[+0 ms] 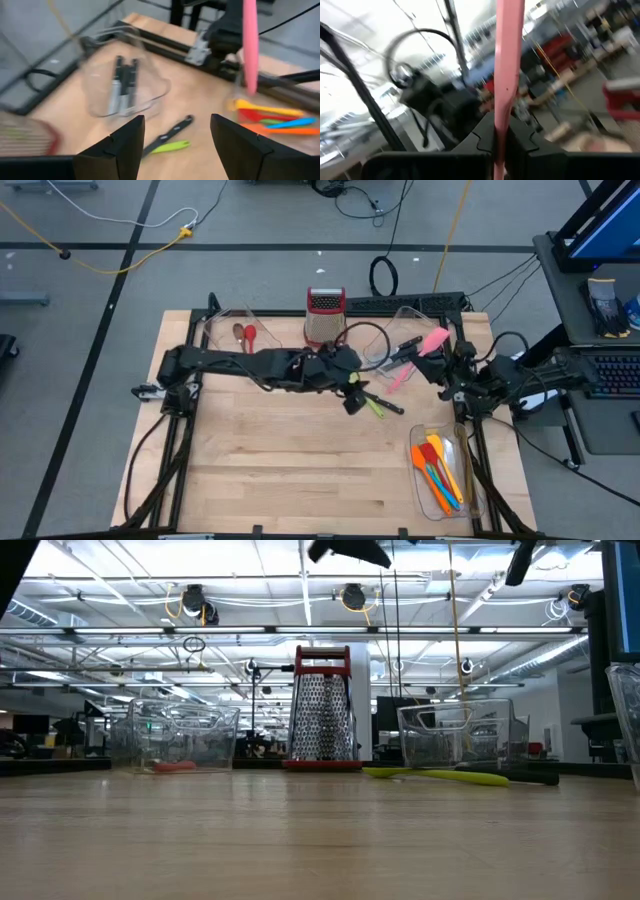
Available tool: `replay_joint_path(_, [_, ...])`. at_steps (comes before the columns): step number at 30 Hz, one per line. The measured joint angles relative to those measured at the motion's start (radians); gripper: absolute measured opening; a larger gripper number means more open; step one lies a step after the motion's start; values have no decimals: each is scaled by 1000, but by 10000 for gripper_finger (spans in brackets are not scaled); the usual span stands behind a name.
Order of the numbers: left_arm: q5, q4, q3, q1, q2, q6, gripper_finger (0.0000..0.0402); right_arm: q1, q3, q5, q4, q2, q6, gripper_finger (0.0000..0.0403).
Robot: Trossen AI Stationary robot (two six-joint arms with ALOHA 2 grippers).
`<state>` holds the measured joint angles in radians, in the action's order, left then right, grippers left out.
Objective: Pick & Place Kitchen Items
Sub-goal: Put the pink spatula into the bottom transparent bin
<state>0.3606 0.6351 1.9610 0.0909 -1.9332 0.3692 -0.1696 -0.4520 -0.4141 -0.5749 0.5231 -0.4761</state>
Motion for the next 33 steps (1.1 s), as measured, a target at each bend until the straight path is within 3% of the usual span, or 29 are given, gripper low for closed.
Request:
replay_joint_path(8, [211,170,1,70,59,1,215,-3,-268,126,669,-3,-194,8])
replay_joint_path(14, [247,237,0,106,55,56,194,-3,-429,276,1052,30,-369,8])
replay_joint_path(24, [246,229,-20,121,55,89,177,-3,-458,677,1317,47,-730,8])
replay_joint_path(28, [245,229,-20,121,55,92,177,-9,-458,775,1407,47,-820,8])
replay_joint_path(33, [245,229,-20,116,55,91,177,-75,-458,811,1457,47,-913,8])
